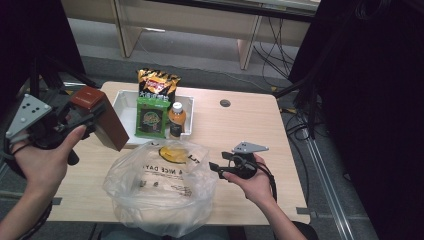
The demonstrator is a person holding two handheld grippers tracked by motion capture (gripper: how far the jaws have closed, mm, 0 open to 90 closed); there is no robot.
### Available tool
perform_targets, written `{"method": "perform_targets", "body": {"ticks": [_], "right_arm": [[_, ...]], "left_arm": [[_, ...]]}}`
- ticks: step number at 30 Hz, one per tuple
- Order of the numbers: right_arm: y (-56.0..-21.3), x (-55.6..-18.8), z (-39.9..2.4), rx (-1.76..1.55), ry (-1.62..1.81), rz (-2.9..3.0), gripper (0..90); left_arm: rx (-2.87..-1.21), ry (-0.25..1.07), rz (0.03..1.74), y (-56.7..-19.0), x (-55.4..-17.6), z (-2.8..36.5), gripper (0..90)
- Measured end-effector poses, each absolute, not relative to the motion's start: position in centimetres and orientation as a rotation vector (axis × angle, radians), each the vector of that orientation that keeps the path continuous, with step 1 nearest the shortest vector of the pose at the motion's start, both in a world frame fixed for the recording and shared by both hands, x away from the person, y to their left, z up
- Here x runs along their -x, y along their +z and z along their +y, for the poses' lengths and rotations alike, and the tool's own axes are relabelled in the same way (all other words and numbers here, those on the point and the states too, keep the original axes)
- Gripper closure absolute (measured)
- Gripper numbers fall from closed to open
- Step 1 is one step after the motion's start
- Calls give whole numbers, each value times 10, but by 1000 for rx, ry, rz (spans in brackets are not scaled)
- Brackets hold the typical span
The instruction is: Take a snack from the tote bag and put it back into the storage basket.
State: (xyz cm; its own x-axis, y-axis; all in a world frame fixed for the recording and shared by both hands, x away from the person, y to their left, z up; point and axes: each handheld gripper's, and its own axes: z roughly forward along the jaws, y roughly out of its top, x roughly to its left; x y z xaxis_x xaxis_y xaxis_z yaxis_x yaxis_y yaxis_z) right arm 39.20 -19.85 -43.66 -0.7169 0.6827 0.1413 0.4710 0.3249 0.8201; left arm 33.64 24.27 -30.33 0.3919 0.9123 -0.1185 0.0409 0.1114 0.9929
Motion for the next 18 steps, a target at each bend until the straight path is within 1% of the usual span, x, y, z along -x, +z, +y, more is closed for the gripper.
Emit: {"method": "perform_targets", "body": {"ticks": [2,7,18], "right_arm": [[-435,-390,-198,-1097,1336,2357,345],[-436,-392,-199,-1044,1330,2348,345],[-436,-390,-199,-1084,1335,2358,345]], "left_arm": [[-1300,821,976,-304,-339,243,374],[-1307,836,983,-307,-345,241,373],[-1312,854,1003,-313,-358,241,373]]}}
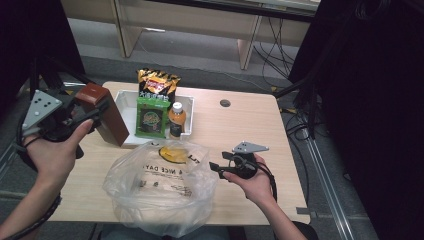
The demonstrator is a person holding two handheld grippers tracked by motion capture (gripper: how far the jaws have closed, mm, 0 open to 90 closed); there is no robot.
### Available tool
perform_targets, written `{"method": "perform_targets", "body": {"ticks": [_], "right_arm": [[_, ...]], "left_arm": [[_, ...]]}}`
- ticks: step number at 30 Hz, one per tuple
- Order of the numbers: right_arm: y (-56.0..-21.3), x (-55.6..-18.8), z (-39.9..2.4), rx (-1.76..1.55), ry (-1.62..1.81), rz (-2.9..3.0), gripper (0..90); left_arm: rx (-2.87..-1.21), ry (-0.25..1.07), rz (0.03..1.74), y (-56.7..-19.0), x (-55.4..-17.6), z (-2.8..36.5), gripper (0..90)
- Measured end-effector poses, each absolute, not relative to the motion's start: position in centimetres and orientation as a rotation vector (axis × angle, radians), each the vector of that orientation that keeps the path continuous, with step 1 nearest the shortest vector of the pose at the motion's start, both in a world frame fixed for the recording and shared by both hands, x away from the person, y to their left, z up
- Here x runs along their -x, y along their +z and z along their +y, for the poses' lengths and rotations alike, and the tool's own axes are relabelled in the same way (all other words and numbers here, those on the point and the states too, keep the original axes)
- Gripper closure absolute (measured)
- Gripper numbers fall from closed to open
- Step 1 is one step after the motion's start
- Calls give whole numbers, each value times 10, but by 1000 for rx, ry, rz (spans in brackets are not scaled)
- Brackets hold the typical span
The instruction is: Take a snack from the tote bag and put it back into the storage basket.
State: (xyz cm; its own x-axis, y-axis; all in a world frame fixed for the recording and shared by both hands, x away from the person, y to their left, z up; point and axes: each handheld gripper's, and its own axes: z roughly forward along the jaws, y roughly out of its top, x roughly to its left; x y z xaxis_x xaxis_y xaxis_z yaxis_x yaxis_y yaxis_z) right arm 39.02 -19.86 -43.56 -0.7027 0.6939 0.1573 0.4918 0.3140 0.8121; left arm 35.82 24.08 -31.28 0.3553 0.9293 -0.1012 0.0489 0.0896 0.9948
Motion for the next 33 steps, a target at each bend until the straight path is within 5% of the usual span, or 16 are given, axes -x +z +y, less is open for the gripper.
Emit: {"method": "perform_targets", "body": {"ticks": [33], "right_arm": [[-436,-391,-199,-1076,1347,2357,345]], "left_arm": [[-1331,876,1053,-331,-393,235,372]]}}
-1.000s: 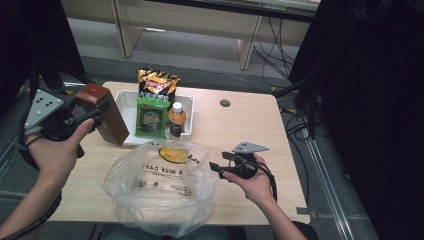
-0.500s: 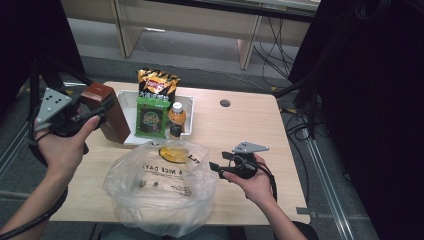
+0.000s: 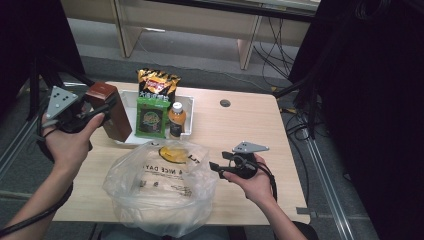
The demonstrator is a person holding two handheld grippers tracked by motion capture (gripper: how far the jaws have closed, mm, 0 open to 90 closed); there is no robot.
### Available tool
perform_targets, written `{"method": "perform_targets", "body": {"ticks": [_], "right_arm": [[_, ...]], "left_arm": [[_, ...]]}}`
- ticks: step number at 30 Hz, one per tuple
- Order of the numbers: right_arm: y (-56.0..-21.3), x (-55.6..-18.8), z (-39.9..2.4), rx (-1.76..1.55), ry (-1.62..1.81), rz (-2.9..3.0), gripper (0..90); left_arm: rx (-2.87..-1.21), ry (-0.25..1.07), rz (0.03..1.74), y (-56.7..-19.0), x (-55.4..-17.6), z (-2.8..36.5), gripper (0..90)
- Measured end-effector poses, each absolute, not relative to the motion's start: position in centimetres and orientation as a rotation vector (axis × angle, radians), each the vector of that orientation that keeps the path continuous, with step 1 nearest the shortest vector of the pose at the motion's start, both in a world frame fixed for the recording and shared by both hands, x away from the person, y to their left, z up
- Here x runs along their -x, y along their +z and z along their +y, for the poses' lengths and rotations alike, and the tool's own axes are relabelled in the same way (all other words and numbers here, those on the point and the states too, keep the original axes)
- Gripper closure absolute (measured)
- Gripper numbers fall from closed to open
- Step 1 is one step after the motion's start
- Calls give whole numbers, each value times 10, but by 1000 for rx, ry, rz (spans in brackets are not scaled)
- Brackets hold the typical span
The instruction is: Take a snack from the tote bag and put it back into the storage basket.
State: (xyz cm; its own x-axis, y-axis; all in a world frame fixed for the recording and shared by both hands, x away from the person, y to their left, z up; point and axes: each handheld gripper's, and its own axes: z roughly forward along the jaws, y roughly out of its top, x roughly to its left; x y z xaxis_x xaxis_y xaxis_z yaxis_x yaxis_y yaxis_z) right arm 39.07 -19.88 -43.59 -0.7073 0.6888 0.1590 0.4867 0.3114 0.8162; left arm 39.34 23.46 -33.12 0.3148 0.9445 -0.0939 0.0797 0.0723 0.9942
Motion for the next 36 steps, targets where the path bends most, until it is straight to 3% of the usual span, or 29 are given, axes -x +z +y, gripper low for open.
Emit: {"method": "perform_targets", "body": {"ticks": [36], "right_arm": [[-434,-391,-201,-1057,1339,2352,346]], "left_arm": [[-1356,910,1094,-345,-432,222,372]]}}
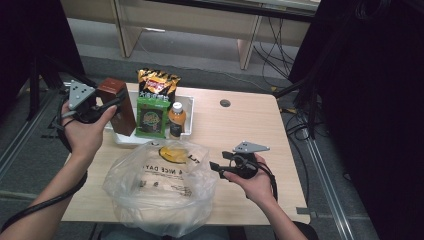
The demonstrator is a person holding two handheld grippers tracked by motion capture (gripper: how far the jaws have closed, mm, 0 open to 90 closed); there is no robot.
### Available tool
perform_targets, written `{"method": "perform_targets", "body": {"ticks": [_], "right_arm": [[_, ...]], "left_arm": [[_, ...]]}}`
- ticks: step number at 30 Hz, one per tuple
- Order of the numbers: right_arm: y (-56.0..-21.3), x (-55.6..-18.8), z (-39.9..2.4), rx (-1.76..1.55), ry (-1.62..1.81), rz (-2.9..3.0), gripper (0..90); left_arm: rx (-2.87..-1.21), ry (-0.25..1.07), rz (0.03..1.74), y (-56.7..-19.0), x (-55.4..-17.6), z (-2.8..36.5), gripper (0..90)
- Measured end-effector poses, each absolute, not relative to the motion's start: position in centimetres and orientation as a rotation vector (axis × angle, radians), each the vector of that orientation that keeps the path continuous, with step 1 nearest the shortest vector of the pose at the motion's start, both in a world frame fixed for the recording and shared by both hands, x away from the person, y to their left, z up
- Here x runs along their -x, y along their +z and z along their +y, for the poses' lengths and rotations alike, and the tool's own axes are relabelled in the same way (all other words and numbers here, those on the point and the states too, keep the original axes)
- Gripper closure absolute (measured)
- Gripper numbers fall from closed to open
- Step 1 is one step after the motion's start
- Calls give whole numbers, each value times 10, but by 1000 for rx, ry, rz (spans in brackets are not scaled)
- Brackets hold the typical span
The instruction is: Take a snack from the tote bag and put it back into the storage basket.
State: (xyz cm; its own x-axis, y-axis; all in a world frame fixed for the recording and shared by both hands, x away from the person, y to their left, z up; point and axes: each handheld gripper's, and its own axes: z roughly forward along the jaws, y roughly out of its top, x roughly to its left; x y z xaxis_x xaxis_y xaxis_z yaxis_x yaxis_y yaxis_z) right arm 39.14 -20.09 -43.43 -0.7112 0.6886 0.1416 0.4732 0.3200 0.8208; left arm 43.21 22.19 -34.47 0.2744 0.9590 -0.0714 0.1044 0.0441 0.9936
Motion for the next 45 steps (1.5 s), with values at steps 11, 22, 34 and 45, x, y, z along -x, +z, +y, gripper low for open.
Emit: {"method": "perform_targets", "body": {"ticks": [11,22,34,45], "right_arm": [[-435,-392,-201,-1046,1344,2344,347],[-435,-392,-201,-1046,1349,2345,346],[-435,-391,-200,-1058,1351,2338,347],[-435,-392,-201,-1045,1356,2357,347]], "left_arm": [[-1361,915,1105,-348,-442,219,372],[-1361,926,1123,-352,-448,221,372],[-1364,945,1140,-355,-457,223,371],[-1362,952,1159,-358,-467,223,372]]}}
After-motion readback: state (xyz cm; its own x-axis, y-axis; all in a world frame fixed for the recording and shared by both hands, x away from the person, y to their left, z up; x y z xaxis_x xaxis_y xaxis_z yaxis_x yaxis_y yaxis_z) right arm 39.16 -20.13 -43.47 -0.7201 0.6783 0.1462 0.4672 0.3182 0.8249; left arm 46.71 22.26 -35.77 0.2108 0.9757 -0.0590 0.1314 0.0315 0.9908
